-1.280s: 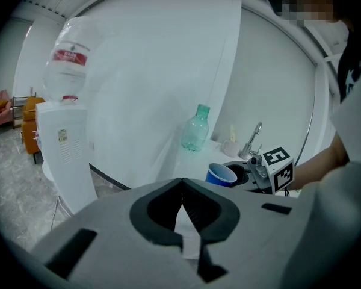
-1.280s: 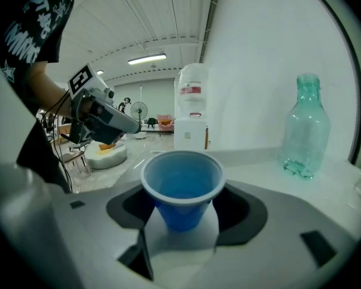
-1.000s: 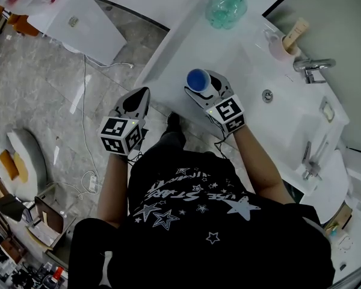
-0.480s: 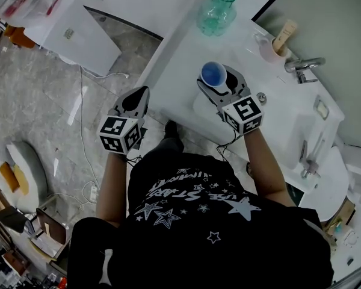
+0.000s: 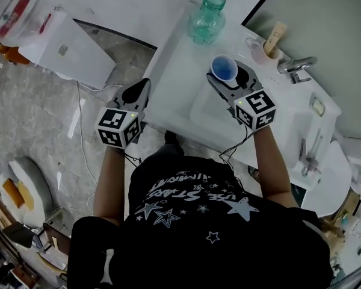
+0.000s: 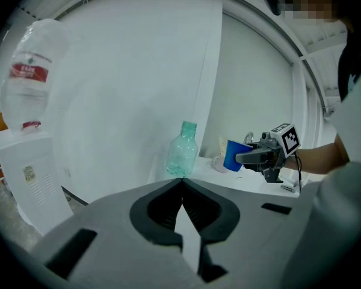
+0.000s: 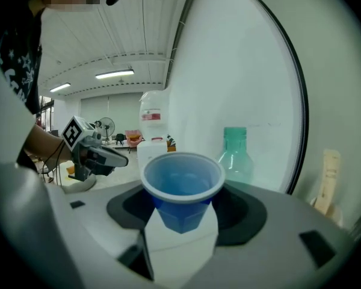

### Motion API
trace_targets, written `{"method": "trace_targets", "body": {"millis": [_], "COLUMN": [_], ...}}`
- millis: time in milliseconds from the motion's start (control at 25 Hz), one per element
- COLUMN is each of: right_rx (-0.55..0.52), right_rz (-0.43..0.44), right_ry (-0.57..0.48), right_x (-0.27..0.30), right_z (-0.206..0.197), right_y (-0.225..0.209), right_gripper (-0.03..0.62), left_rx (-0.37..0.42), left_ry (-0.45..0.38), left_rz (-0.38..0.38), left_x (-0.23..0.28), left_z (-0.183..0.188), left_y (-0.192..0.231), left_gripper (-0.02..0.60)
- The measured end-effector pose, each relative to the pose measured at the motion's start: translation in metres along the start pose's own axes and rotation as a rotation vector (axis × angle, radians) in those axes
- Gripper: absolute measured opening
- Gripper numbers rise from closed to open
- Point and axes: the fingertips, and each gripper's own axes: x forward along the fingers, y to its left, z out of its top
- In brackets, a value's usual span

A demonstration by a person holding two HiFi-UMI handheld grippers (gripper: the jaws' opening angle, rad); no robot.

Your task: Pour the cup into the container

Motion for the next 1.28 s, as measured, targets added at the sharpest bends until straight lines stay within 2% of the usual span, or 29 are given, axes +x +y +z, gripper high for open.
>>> {"method": "trace_targets", "body": {"millis": [400, 720, 1000, 1200, 1280], "right_rx": [0.013, 0.011, 0.003, -0.056, -0.122], "right_rz": [-0.14, -0.255, -0.349, -0.399, -0.426], "right_ry": [-0.01, 0.031, 0.045, 0.079, 0.104], "right_x": [-0.002, 0.01, 0.022, 0.036, 0.043], "right_z": [0.051, 0.075, 0.094, 0.109, 0.114], "right_y": [-0.062, -0.113, -0.155, -0.175, -0.181], "right_gripper": [0.282, 0.281, 0.278, 0.278, 0.278], "left_rx": [0.023, 0.078, 0.089, 0.091, 0.087], "left_ry": [-0.036, -0.058, -0.078, -0.077, -0.078], "left_rz": [-0.085, -0.146, -0.172, -0.188, -0.19], "left_x": [0.045, 0.084, 0.108, 0.12, 0.123], "left_z": [0.05, 0.091, 0.113, 0.119, 0.12], "left_y": [0.016, 0.029, 0.04, 0.045, 0.049], "left_gripper": [0.012, 0.012, 0.012, 0.012, 0.012]}}
